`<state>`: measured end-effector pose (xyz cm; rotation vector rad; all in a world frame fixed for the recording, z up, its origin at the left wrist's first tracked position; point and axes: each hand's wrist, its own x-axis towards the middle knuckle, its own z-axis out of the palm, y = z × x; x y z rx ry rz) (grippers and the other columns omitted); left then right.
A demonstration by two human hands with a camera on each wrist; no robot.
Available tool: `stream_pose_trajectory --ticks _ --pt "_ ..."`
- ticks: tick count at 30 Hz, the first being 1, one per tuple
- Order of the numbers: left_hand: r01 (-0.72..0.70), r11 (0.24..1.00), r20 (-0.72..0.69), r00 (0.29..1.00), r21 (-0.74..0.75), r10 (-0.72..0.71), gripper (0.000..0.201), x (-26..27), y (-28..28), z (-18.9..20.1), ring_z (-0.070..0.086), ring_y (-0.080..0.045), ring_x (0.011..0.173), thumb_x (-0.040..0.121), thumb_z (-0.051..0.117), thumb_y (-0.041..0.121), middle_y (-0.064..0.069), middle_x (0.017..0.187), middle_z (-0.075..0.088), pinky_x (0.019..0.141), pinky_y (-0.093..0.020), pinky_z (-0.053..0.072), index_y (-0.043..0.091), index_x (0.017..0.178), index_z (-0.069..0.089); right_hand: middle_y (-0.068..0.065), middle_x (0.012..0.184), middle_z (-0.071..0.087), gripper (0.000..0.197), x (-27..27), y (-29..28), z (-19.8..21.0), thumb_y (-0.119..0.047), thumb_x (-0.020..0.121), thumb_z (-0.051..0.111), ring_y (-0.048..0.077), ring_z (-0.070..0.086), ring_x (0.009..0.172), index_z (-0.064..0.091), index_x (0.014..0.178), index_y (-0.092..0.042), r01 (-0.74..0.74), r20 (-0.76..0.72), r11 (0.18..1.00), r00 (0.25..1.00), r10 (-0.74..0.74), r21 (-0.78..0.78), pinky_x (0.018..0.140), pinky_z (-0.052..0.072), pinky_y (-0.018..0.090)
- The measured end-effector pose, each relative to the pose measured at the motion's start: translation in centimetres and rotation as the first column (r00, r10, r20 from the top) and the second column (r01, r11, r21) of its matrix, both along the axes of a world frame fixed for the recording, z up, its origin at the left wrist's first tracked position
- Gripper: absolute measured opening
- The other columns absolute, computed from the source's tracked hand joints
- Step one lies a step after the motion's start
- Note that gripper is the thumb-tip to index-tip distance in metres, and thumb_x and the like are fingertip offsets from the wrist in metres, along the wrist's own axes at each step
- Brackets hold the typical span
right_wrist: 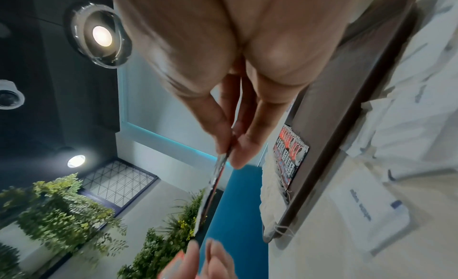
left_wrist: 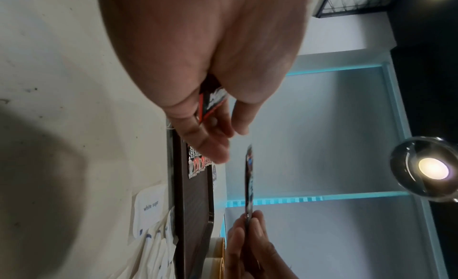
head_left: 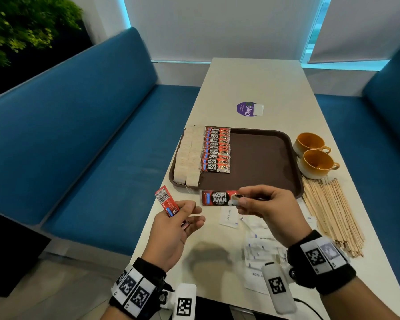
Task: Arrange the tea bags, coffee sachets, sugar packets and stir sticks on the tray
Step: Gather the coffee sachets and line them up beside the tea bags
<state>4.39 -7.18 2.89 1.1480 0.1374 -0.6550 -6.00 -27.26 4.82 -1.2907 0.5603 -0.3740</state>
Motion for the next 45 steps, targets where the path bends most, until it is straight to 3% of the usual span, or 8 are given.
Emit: stream_pose_trajectory --ticks 6,10,16,21,25,34,40,45 --pt "0.045 0.998 -0.157 0.986 -0.033 -0.049 0.03 0.9 0.8 -0.7 0.072 -0.043 0.086 0.099 0.044 -0.007 -0.026 0.103 0.069 0.076 -0.048 0.061 -0.002 0.127 0.052 0.016 0.08 0.072 0.017 4.8 -3.3 -0.6 0.016 0.08 0.074 0.027 0.07 0.067 0.071 0.093 0.005 0.051 -0.103 0.999 0.993 -0.051 0.0 0.06 0.062 0.027" --pt "0.089 0.993 -0.162 0.982 -0.075 -0.1 0.032 1.1 1.2 -0.6 0.071 -0.048 0.088 0.095 0.031 -0.01 -0.033 0.109 0.07 0.076 -0.048 0.058 0.002 0.12 0.046 0.005 0.079 0.074 0.016 8.0 -4.8 -2.5 0.006 0.081 0.079 0.018 0.067 0.07 0.074 0.093 -0.002 0.068 -0.181 0.995 0.98 -0.08 -0.067 0.061 0.058 0.026" --pt "0.167 0.986 -0.076 0.983 0.012 -0.165 0.034 1.4 1.5 -1.8 0.067 -0.036 0.073 0.093 0.027 -0.01 -0.032 0.104 0.071 0.062 -0.036 0.053 -0.006 0.122 0.045 0.017 0.092 0.077 0.017 12.0 -6.8 -5.8 0.004 0.077 0.083 0.024 0.07 0.078 0.074 0.084 -0.008 0.067 -0.305 0.982 0.945 -0.119 -0.174 0.067 0.059 0.033" --pt "0.159 0.986 -0.087 0.984 0.059 -0.153 0.023 1.4 1.8 -2.2 0.044 -0.021 0.061 0.088 0.031 -0.011 -0.017 0.076 0.056 0.055 -0.031 0.034 0.006 0.098 0.043 0.013 0.089 0.078 0.016 13.5 -7.0 -6.9 -0.003 0.078 0.086 0.025 0.071 0.075 0.076 0.086 -0.012 0.021 -0.407 0.973 0.906 -0.115 -0.229 0.082 0.063 0.052" --pt "0.163 0.986 -0.101 0.982 0.027 -0.16 0.018 1.5 2.3 -2.2 0.033 -0.016 0.062 0.085 0.037 -0.007 -0.007 0.074 0.047 0.057 -0.032 0.023 0.009 0.09 0.043 0.011 0.089 0.078 0.022 14.2 -7.0 -6.8 -0.008 0.072 0.092 0.022 0.071 0.07 0.077 0.087 -0.011 -0.015 -0.441 0.959 0.89 -0.116 -0.282 0.077 0.065 0.042" --pt "0.232 0.972 -0.104 0.966 -0.036 -0.235 0.016 1.6 2.5 -2.1 0.036 -0.017 0.063 0.095 0.036 0.007 -0.007 0.077 0.047 0.057 -0.031 0.025 0.01 0.086 0.05 0.003 0.084 0.075 0.028 15.0 -7.0 -6.2 -0.011 0.068 0.095 0.017 0.07 0.073 0.075 0.088 -0.015 -0.121 -0.525 0.923 0.846 -0.096 -0.364 0.069 0.062 0.031" --pt "0.244 0.969 -0.115 0.962 -0.031 -0.246 0.018 1.4 2.5 -2.3 0.041 -0.019 0.064 0.097 0.036 0.006 -0.009 0.079 0.049 0.058 -0.031 0.03 0.008 0.089 0.052 0.002 0.085 0.076 0.026 15.4 -6.9 -6.5 -0.014 0.065 0.097 0.018 0.072 0.081 0.074 0.078 -0.019 -0.12 -0.56 0.896 0.813 -0.158 -0.428 0.083 0.063 0.039" --pt "0.243 0.97 -0.115 0.963 -0.027 -0.244 0.022 1.4 2.6 -2.5 0.044 -0.02 0.066 0.098 0.036 0.006 -0.011 0.08 0.048 0.058 -0.031 0.033 0.006 0.088 0.055 0.004 0.086 0.075 0.025 15.5 -6.6 -6.5 -0.011 0.068 0.095 0.018 0.069 0.073 0.074 0.079 -0.017 -0.114 -0.575 0.897 0.8 -0.173 -0.428 0.075 0.064 0.038"
